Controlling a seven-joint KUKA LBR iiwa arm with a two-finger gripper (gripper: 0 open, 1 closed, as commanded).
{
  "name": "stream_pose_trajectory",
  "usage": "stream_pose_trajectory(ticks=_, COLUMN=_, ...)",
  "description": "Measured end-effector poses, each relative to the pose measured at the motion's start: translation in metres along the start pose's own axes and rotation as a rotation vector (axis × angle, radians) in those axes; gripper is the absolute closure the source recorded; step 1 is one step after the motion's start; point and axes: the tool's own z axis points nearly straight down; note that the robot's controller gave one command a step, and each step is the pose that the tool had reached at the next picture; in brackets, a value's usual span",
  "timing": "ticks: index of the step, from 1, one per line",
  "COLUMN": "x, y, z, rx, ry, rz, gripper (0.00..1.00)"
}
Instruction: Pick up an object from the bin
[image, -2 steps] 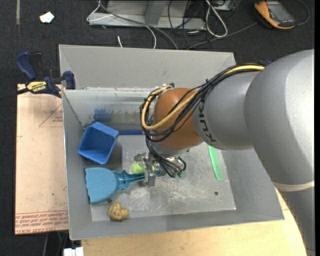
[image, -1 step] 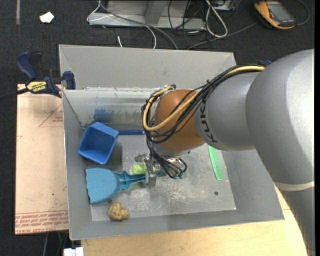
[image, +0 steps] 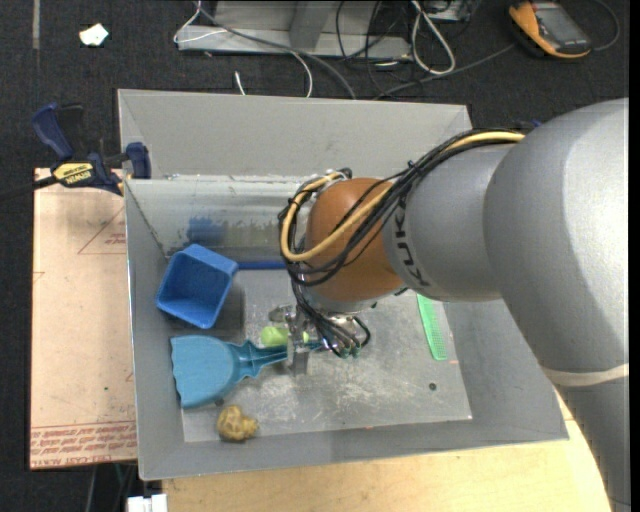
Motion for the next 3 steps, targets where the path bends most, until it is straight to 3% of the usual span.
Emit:
stream_pose_trajectory(ticks=1, x=0.002, y=0.004, z=0.0, rx=0.0, ry=-0.002, rz=-0.047, gripper=1.0)
stream_pose_trajectory(ticks=2, x=0.004, y=0.003, z=-0.022, rx=-0.001, ry=-0.002, rz=-0.017, gripper=1.0)
stream_pose_trajectory(ticks=3, x=0.005, y=0.003, z=-0.022, rx=-0.001, ry=-0.003, rz=-0.013, gripper=1.0)
